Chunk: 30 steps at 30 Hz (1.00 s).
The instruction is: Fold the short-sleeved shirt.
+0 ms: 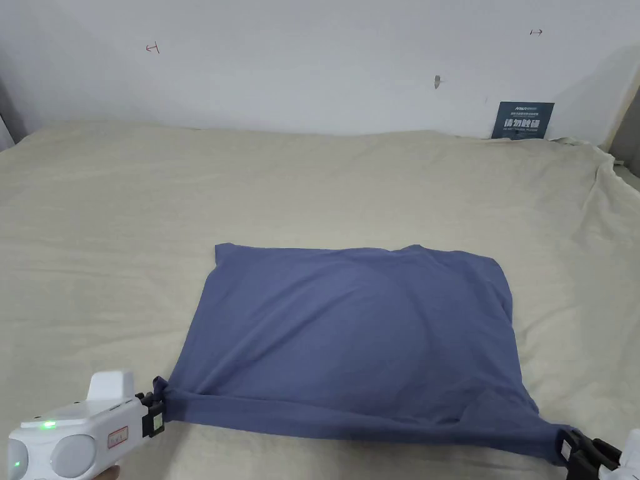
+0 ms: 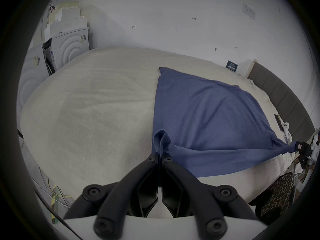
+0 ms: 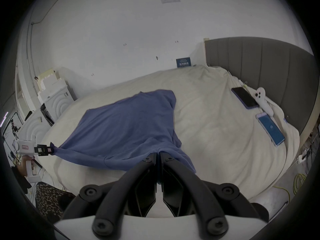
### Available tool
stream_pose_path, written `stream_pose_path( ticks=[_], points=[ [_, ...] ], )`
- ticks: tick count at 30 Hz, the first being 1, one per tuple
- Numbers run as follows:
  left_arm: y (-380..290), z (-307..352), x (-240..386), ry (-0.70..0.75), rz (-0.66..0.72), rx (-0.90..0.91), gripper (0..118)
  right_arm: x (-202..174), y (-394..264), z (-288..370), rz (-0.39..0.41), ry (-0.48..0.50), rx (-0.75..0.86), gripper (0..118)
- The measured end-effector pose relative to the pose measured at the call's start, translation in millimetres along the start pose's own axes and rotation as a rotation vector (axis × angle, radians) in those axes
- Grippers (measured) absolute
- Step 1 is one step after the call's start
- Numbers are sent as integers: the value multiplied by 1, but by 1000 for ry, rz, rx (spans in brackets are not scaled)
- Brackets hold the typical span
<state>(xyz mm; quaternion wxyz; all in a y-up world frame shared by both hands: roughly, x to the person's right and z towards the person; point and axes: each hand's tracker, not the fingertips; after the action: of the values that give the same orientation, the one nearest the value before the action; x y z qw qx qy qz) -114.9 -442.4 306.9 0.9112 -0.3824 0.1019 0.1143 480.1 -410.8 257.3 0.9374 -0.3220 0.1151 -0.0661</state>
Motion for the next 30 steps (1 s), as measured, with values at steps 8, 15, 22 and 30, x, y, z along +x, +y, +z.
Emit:
stream_pose_path(
  ticks=[8,15,22,30],
  points=[
    [-27,-26,-1,42,-15,-66,0,13,-31,-54,-86,-147,-220,2],
    [-19,-21,3,61,49,-103,18,-10,-26,-50,-73,-172,-267,7],
    [19,37,18,12,102,48,100,-34,33,0,18,-142,-53,86],
    [66,91,57,73,7,307,100,-76,94,53,99,-102,231,86]
  ],
)
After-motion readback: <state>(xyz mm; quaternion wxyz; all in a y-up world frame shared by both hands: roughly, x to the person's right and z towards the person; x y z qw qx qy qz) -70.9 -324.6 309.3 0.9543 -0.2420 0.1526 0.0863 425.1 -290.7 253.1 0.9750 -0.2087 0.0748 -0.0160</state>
